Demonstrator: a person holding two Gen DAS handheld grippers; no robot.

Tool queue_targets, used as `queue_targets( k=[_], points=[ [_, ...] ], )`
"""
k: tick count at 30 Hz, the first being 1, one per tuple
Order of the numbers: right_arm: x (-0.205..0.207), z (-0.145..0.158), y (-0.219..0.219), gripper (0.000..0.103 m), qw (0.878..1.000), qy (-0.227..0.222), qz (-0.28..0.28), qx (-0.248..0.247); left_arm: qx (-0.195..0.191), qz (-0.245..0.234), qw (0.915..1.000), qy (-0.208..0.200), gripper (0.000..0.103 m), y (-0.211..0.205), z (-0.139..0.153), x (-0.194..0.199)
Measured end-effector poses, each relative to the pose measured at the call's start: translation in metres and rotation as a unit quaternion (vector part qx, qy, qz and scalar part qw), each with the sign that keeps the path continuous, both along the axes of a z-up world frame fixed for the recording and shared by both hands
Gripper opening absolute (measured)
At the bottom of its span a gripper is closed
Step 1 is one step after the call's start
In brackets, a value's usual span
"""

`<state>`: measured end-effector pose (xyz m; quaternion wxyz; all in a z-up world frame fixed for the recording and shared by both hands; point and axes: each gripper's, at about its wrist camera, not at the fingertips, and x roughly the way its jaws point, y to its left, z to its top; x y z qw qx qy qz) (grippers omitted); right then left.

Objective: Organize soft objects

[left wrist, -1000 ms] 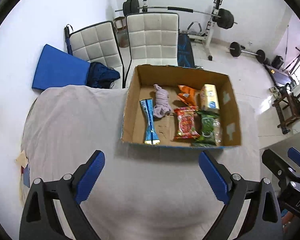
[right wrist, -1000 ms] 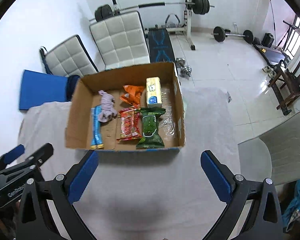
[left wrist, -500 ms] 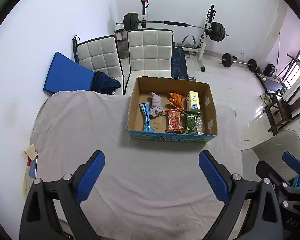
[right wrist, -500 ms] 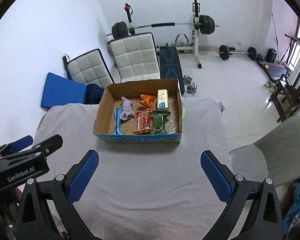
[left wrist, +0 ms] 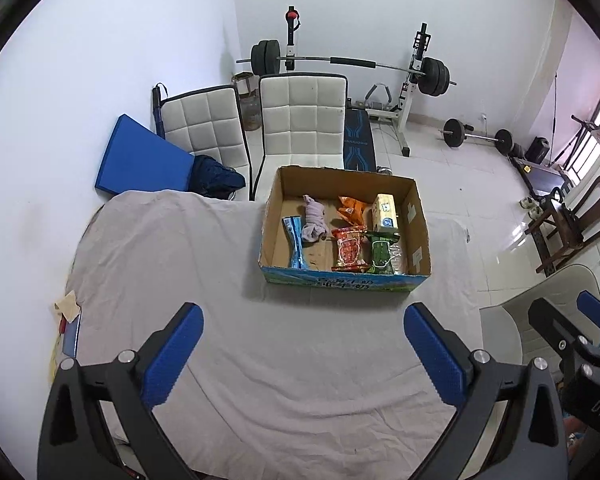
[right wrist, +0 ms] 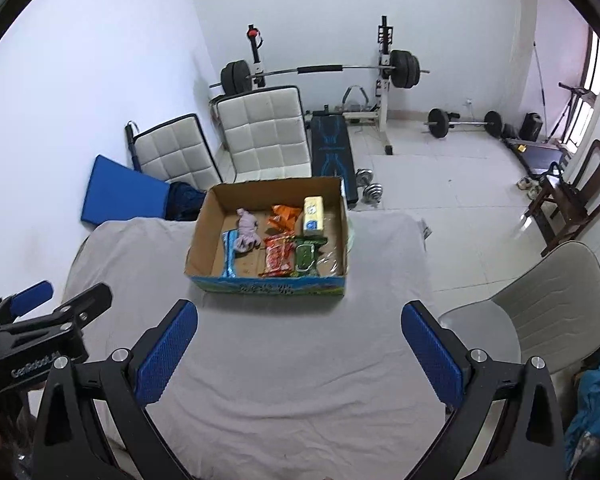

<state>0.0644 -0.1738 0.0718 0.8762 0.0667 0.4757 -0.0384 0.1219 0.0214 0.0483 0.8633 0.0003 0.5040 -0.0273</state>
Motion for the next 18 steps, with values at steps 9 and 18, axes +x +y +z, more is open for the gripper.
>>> queue_targets(
  k=[9, 18],
  points=[
    [0.024, -0.002, -0.005, 0.103, 1.0, -0.014, -0.007, -0.007, 0.012, 0.008, 0.9997, -0.02, 0.103, -0.002, 0.0, 0.014],
    [0.045, -0.006, -0.008, 0.103, 1.0, -0.016, -0.001, -0.013, 0.021, 0.01, 0.9992, -0.034, 0.103, -0.006, 0.001, 0.026]
  ],
)
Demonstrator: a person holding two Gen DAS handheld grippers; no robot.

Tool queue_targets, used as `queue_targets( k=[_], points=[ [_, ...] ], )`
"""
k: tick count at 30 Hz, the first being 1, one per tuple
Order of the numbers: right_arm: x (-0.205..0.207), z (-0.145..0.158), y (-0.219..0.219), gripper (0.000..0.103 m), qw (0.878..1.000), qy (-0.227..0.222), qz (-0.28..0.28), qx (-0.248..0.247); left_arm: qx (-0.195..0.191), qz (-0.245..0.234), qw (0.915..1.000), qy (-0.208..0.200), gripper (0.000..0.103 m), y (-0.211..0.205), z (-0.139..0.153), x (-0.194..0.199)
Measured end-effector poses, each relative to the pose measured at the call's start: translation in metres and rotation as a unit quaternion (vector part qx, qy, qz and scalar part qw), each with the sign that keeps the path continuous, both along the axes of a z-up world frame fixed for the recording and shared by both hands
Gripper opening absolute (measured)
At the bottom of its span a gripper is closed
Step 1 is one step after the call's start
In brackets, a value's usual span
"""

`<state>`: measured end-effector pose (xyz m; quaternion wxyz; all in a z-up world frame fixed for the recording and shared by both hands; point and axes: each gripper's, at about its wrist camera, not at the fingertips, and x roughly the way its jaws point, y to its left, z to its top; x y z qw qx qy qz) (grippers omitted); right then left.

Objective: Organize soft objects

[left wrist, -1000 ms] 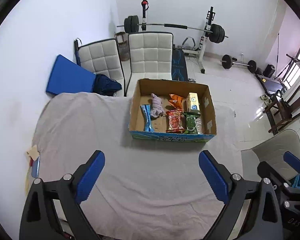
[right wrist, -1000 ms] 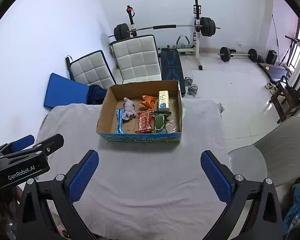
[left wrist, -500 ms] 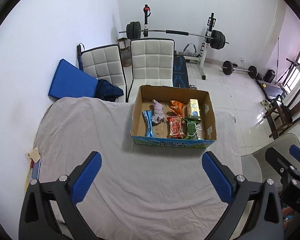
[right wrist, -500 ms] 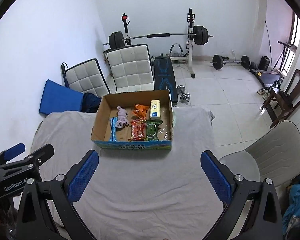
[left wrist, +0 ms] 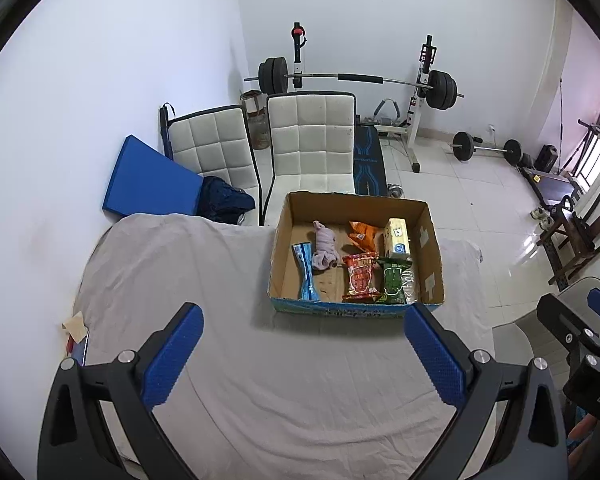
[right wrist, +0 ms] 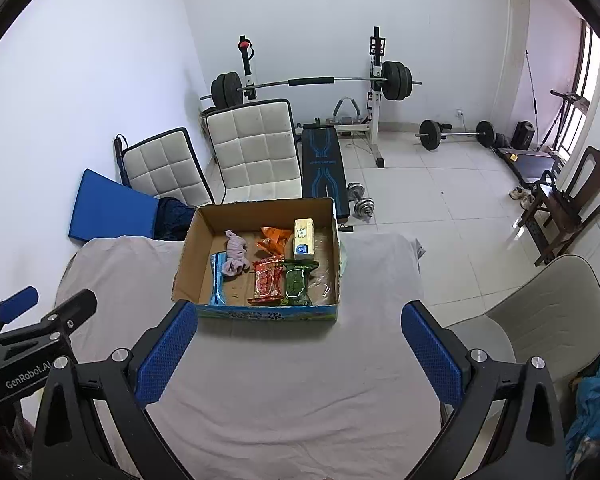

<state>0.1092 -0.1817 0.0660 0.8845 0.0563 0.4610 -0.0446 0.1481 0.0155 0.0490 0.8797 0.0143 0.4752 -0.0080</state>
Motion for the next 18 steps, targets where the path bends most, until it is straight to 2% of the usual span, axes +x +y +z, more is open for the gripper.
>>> queue_targets(
  k=[18],
  points=[
    [0.0106, -0.0015, -0.0016, 0.103, 1.0, -0.004, 0.007, -0.008, 0.007, 0.004, 1.0, -0.003, 0.103, -0.0016, 0.0007, 0.006]
  ],
)
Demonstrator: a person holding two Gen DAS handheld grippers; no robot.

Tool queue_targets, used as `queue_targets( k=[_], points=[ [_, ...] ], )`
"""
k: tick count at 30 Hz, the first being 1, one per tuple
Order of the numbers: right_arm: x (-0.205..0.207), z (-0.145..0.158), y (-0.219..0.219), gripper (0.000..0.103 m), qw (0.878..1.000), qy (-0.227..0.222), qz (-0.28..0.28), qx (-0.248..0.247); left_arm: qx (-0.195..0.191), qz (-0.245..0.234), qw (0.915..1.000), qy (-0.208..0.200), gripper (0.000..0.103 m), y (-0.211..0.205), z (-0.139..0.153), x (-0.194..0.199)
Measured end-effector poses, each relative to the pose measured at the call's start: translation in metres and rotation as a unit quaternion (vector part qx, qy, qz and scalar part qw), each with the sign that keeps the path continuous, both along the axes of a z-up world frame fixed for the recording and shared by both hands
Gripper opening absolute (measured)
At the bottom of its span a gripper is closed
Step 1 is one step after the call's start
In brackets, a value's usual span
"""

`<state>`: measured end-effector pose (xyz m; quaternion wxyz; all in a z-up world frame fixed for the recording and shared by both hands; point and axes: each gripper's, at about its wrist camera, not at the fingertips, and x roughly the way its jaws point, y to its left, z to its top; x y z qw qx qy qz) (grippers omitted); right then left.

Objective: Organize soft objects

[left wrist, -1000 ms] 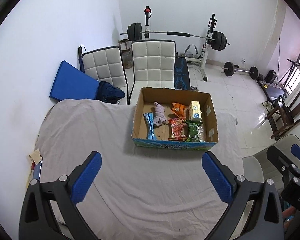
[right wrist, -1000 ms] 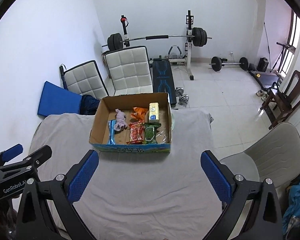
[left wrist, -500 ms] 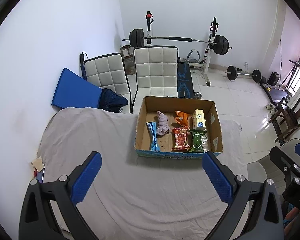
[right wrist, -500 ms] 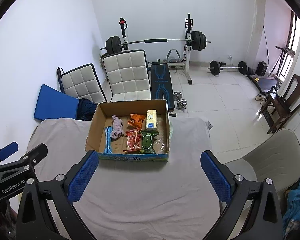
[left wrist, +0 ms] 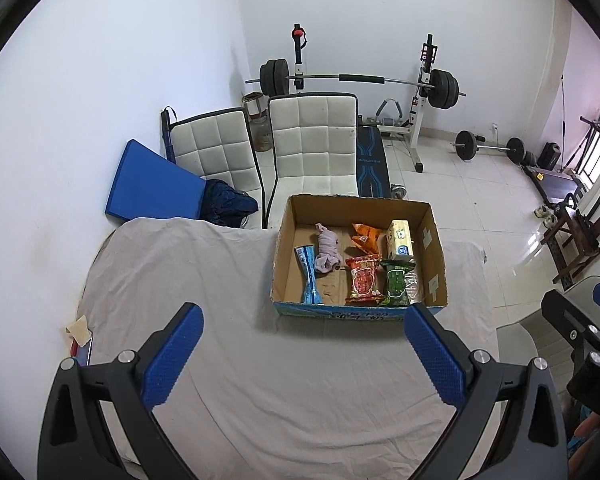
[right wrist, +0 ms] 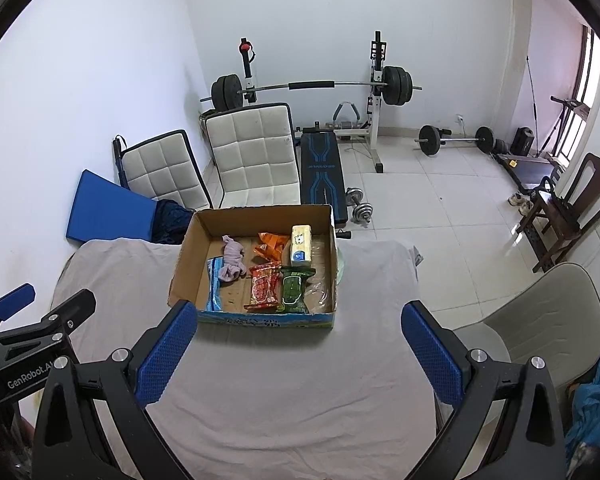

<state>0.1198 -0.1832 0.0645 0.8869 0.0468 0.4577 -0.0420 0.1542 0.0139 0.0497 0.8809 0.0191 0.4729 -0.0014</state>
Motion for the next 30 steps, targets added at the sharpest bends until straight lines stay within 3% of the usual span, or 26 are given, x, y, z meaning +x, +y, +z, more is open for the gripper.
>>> queue_targets(
  k=[30],
  points=[
    [0.0063, -0.001, -0.0018, 0.103, 1.0, -0.002, 0.014, -0.006, 0.004, 0.003, 1.0, -0.004, 0.103, -0.0072, -0.0018, 0.0]
  ],
)
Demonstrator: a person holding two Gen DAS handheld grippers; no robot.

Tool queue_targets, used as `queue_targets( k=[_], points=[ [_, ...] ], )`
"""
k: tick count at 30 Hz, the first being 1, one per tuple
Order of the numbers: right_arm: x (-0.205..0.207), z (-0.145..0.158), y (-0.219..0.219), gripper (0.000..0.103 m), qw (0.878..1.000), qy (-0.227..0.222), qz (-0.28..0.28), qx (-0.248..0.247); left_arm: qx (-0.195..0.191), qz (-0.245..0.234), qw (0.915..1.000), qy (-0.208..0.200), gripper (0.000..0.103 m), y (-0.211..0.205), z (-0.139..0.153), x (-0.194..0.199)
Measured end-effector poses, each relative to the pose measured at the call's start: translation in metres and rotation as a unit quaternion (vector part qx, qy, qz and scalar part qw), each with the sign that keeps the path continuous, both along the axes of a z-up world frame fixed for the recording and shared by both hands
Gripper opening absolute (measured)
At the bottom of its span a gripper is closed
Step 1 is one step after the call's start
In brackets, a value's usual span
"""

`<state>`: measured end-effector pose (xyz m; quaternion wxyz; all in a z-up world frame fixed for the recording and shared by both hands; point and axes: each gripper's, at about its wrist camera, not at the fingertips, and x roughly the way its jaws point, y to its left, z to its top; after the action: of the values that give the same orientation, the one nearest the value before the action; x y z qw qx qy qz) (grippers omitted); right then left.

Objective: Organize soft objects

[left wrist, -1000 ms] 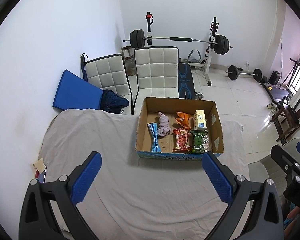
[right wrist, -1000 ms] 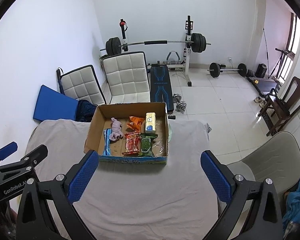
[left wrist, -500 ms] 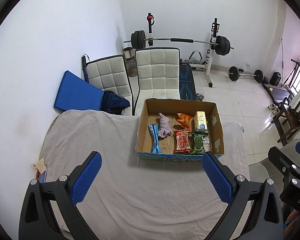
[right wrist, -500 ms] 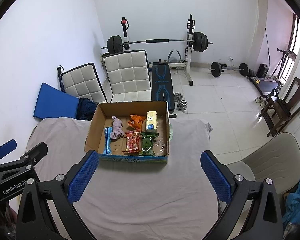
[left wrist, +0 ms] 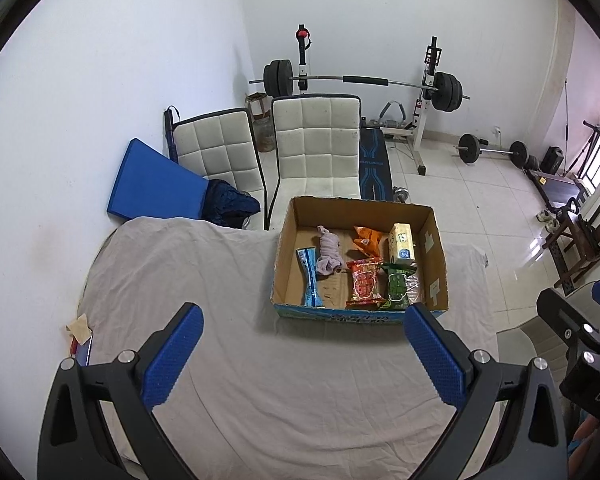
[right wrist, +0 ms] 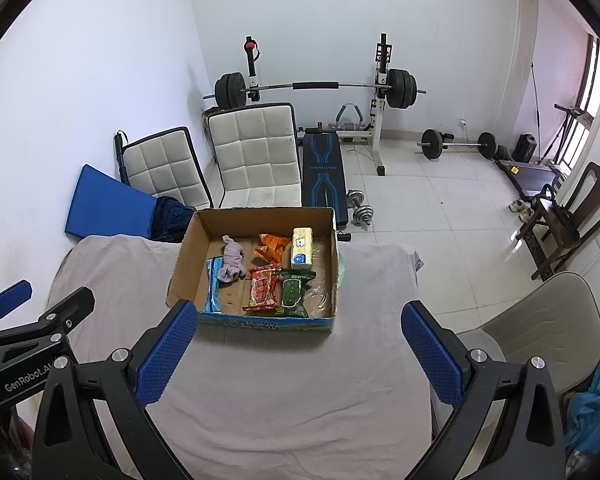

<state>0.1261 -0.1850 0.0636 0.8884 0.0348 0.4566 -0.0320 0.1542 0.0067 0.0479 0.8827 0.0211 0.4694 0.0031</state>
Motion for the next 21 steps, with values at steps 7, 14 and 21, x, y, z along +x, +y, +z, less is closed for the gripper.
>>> queue_targets(
  k=[7, 14, 21],
  points=[
    [0.001, 0.0037, -0.0041, 0.103, 1.0, -0.001, 0.001, -0.001, 0.001, 0.0, 1.0, -0.002, 0.103, -0.0003, -0.0003, 0.0001],
    [0.0015, 0.0044, -0.0053, 0.103, 1.0, -0.002, 0.002, -0.003, -0.002, 0.007, 1.0, -0.006, 0.103, 0.0007, 0.0005, -0.0052],
    [0.0017, 0.0082, -0.0071, 0.103, 1.0, -0.004, 0.003, -0.004, -0.002, 0.007, 1.0, -0.006, 0.103, 0.0013, 0.0005, -0.0051]
  ],
)
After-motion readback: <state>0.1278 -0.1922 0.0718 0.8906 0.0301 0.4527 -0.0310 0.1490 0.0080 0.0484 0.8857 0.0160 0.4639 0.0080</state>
